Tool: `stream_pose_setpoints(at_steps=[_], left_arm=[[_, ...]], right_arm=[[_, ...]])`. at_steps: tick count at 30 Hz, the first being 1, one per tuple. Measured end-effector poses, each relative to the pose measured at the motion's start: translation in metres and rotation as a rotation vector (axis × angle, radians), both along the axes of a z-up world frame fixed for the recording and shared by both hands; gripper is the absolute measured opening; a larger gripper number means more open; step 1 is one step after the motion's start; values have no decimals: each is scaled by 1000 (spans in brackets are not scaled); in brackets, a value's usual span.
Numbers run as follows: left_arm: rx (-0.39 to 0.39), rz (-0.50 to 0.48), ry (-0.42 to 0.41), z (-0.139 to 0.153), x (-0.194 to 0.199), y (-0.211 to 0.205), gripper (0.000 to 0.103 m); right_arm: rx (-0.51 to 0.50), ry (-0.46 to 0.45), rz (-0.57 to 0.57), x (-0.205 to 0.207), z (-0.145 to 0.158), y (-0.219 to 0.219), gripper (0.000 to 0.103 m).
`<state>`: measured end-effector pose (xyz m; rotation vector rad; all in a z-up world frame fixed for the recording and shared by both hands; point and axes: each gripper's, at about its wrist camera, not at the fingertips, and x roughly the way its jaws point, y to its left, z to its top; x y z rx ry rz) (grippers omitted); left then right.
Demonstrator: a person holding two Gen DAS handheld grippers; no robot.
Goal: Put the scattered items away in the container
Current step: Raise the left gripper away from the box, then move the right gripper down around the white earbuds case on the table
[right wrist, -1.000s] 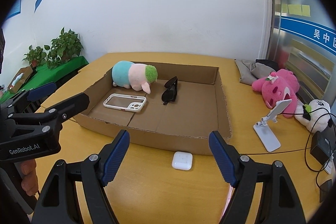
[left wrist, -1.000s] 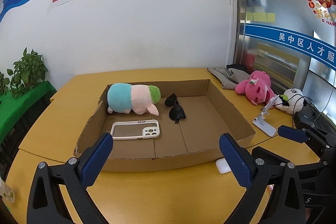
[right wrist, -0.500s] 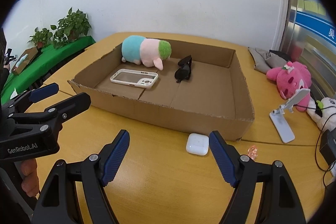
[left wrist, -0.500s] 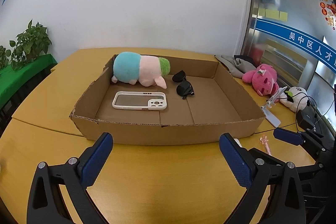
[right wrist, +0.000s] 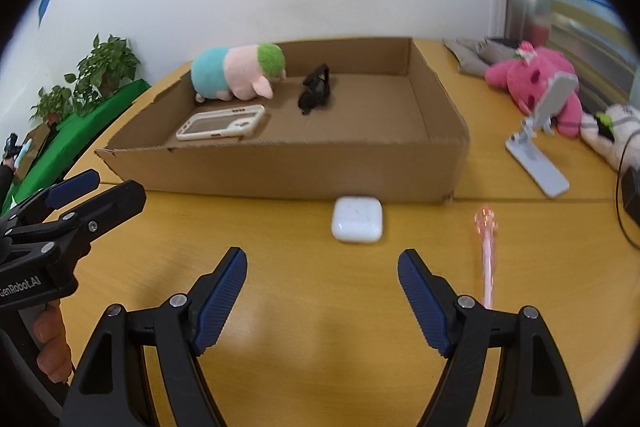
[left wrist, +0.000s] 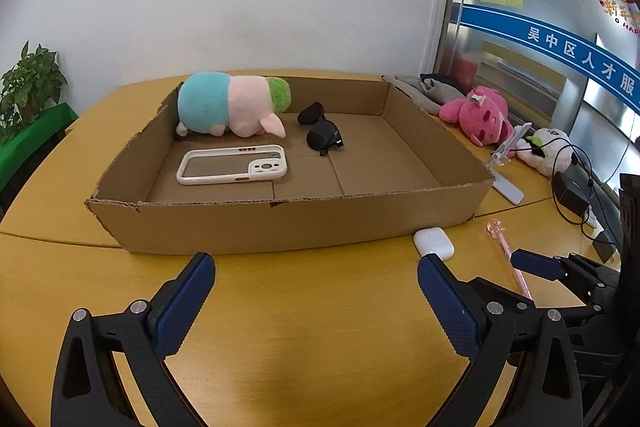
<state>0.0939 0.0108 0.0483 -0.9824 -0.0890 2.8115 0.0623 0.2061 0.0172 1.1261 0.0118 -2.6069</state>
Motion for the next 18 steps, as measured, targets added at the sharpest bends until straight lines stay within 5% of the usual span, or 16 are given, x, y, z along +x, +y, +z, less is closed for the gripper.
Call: stream_pose_setpoints(at_steps=[8,15,17,18], left_arm=[[15,-7,-38,-13,3,5,103],[43,80,-69,-24,11,-16,103],[38,92,-74,-25,12,-20,103],[37,95,-76,-26,12,-21,103]], right_arm=[[23,-44,8,-24,-14,7,78],[41,-95,49,-63,-31,-6,78],[52,-123,75,-71,-40,-12,67],[67,-132,71,-74,-44,-14,53]])
